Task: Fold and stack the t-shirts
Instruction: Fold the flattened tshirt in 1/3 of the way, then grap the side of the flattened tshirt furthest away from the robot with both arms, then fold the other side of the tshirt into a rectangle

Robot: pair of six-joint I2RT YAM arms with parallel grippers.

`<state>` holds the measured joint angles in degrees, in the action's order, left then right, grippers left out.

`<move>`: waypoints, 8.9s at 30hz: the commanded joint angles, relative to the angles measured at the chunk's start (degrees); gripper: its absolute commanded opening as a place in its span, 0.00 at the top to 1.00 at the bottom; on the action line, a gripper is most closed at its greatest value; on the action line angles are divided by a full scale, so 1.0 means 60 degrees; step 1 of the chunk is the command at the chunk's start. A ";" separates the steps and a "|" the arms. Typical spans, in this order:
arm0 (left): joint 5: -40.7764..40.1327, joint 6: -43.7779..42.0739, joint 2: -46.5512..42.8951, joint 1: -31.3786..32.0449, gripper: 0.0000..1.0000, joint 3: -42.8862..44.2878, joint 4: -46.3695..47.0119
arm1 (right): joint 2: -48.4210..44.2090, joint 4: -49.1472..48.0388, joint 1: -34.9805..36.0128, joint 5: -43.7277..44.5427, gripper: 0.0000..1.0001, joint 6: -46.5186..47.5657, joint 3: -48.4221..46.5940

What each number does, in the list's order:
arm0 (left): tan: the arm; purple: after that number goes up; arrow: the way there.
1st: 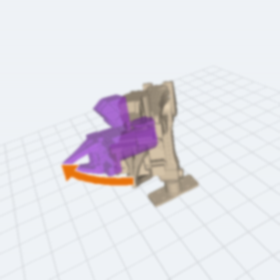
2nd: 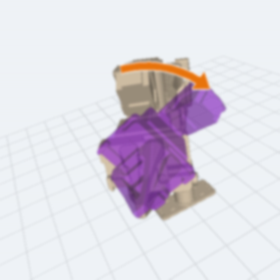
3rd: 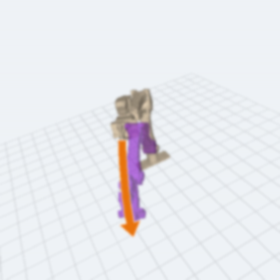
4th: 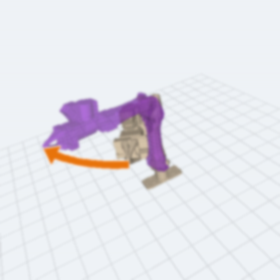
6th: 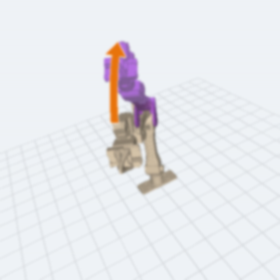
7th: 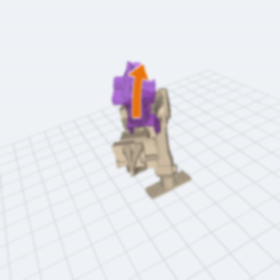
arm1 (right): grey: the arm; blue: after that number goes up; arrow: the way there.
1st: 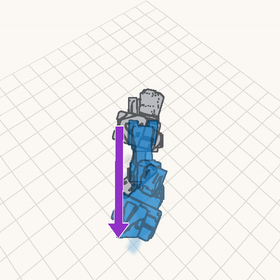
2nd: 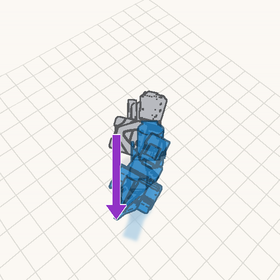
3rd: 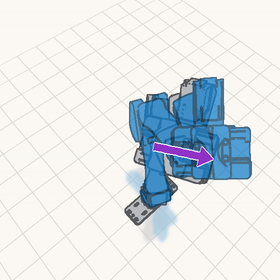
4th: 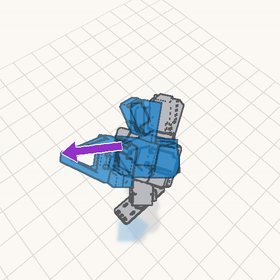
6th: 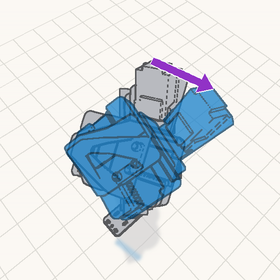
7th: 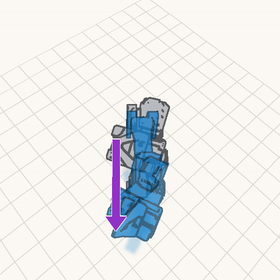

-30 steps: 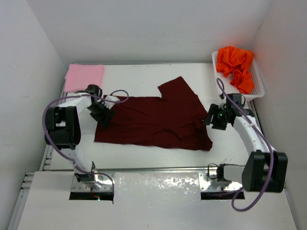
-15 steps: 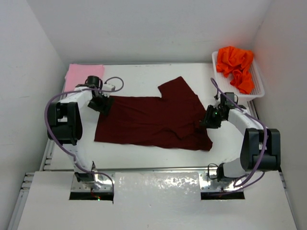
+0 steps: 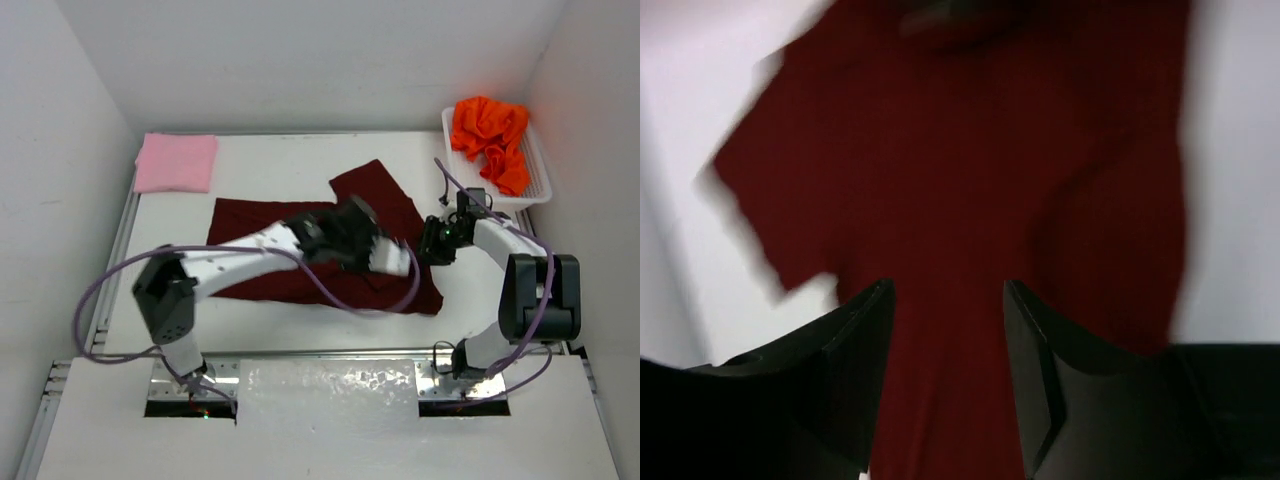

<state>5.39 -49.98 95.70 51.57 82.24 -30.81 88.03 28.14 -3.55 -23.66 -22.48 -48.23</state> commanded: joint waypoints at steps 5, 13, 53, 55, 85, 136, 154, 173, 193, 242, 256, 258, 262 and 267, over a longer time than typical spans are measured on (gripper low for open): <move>0.1180 -0.2173 0.2270 0.1190 0.53 0.0501 -0.0388 | 0.0504 -0.0120 0.0035 -0.0144 0.60 0.0099 -0.0283; 0.1373 -0.2424 0.3341 0.1205 0.53 0.0210 0.0679 | 0.0460 -0.0281 0.0035 -0.0056 0.64 0.0216 0.0054; 0.2309 -0.1557 0.3034 -0.0055 1.00 0.1617 -0.1734 | -0.0682 0.1842 0.0035 0.1102 1.00 0.1197 -0.0488; 0.2761 -0.2011 0.3049 -0.0084 1.00 0.1528 -0.2305 | -0.0624 0.2018 0.0035 0.1029 1.00 0.1270 -0.0458; 0.3761 -0.2149 0.3034 -0.0492 0.49 0.2717 -0.4177 | -0.1810 0.1157 0.0035 0.1308 0.76 0.0876 -0.0459; 0.0845 0.2073 0.1601 -0.1534 0.00 0.2540 -0.2349 | -0.1457 0.1828 -0.0096 0.2669 0.37 0.0730 -0.0829; 0.0087 -0.2115 -0.4335 -0.7570 0.22 -0.6863 -0.1885 | -0.3055 0.0394 -0.0873 0.0985 0.35 -0.0413 0.3218; -0.1602 -0.1089 -0.2340 -0.7584 1.00 -0.8813 0.1240 | -0.2746 -0.0678 -0.1444 0.2141 1.00 -0.0736 0.4185; -0.1908 -0.1119 -0.5389 -0.7555 0.38 -0.8447 -0.3054 | -0.6351 0.1974 -0.1547 0.2829 0.36 -0.2010 0.4597; 0.3583 0.6733 0.4661 -1.0221 0.33 0.0811 0.0287 | 1.1432 0.0671 0.2569 0.3900 0.61 -0.0325 -1.3732; 0.4390 0.6003 0.4383 -1.0236 1.00 0.0634 -0.0666 | 1.0203 0.0232 0.2511 0.3257 1.00 -0.0355 -1.2355; 0.4201 0.5564 0.4120 -1.0236 1.00 0.0664 -0.0637 | 0.9341 -0.0073 0.2409 0.2804 1.00 -0.0370 -1.1248; 0.4038 0.4245 0.2834 -1.0221 1.00 0.0314 -0.0447 | 0.6575 -0.1655 0.2350 0.2742 1.00 -0.0253 -0.7935; 0.4477 0.2356 0.1995 -1.0221 1.00 -0.0244 -0.1352 | 0.3034 -0.2607 0.2116 0.2435 1.00 -0.0501 -0.4609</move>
<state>29.91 -25.65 113.21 -9.47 81.17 -35.92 118.41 18.44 10.33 -6.87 -24.56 -82.43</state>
